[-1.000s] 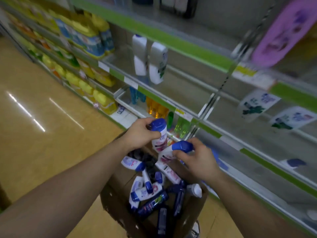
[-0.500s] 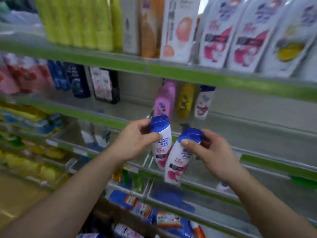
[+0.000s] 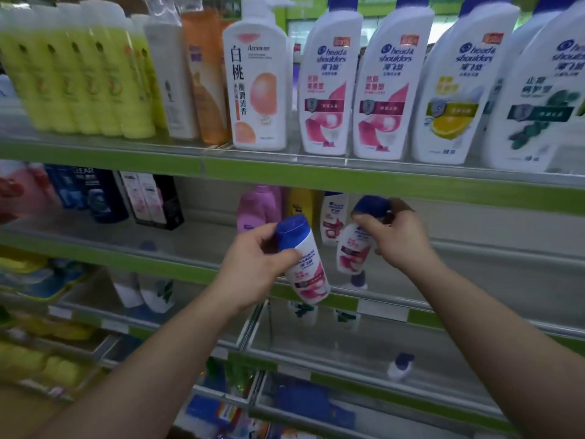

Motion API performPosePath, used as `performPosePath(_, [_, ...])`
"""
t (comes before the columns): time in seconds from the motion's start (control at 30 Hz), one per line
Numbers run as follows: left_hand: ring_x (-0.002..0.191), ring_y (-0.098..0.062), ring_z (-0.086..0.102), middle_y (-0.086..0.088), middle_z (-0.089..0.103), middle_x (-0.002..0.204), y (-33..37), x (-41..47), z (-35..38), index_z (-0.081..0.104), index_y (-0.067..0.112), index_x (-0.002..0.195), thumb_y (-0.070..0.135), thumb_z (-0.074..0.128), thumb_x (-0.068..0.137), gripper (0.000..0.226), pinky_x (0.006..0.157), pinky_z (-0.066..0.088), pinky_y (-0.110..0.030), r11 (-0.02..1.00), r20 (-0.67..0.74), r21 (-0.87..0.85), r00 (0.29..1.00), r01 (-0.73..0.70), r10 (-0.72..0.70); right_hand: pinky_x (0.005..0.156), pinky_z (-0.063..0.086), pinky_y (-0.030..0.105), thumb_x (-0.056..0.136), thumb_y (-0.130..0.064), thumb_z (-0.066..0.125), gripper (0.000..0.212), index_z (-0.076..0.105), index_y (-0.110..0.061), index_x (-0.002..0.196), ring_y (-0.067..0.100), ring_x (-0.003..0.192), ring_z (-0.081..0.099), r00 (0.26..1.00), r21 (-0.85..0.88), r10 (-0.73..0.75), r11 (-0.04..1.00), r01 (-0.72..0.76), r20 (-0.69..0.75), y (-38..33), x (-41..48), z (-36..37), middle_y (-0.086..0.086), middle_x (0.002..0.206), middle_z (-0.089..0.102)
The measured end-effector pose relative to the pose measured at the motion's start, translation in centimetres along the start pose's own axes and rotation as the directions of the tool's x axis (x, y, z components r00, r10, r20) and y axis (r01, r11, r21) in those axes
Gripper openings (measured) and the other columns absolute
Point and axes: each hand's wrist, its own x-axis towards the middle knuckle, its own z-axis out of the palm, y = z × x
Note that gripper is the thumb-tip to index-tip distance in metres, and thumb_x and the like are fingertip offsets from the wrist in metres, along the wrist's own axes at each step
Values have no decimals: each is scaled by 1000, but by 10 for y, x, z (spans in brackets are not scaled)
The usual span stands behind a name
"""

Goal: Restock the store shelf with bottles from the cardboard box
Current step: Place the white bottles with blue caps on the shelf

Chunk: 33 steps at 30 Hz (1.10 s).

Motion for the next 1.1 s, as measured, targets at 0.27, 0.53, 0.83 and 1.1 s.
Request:
performPosePath(0.27, [95, -19, 73, 1, 78, 96, -6, 11, -10, 73, 24, 106, 1, 72, 83, 33, 85, 60, -44, 999, -69, 26, 997, 26, -24, 77, 51, 32, 86, -63, 62, 55, 72, -13, 107, 24, 90, 65, 995, -367, 64, 930, -32, 76, 5, 72, 51, 8, 110, 73])
performPosePath(0.53, [94, -20, 74, 2, 78, 96, -11, 20, -20, 73, 31, 99, 6, 73, 81, 30, 87, 58, -53, 999, -81, 32, 996, 42, -39, 69, 44, 28, 92, -68, 46, 67, 74, -8, 100, 22, 78, 59, 991, -536, 68, 844, 2, 111, 4, 79, 60, 9, 101, 73])
performPosePath(0.83, [87, -6, 73, 9, 76, 94, -4, 36, -7, 68, 33, 100, 4, 71, 85, 32, 76, 61, -30, 999, -14, 41, 1000, 17, -16, 72, 45, 29, 88, -73, 46, 68, 74, -11, 91, 24, 82, 66, 980, -519, 104, 855, -2, 167, 4, 79, 58, 7, 94, 73])
performPosePath(1.1, [99, -15, 71, 0, 74, 106, -5, 61, 8, 66, 23, 105, 3, 71, 87, 28, 87, 58, -36, 998, 55, 66, 998, 16, -20, 71, 45, 27, 84, -26, 74, 38, 63, -16, 120, 23, 91, 63, 987, -106, 156, 983, -150, 46, 18, 50, 35, -2, 106, 67])
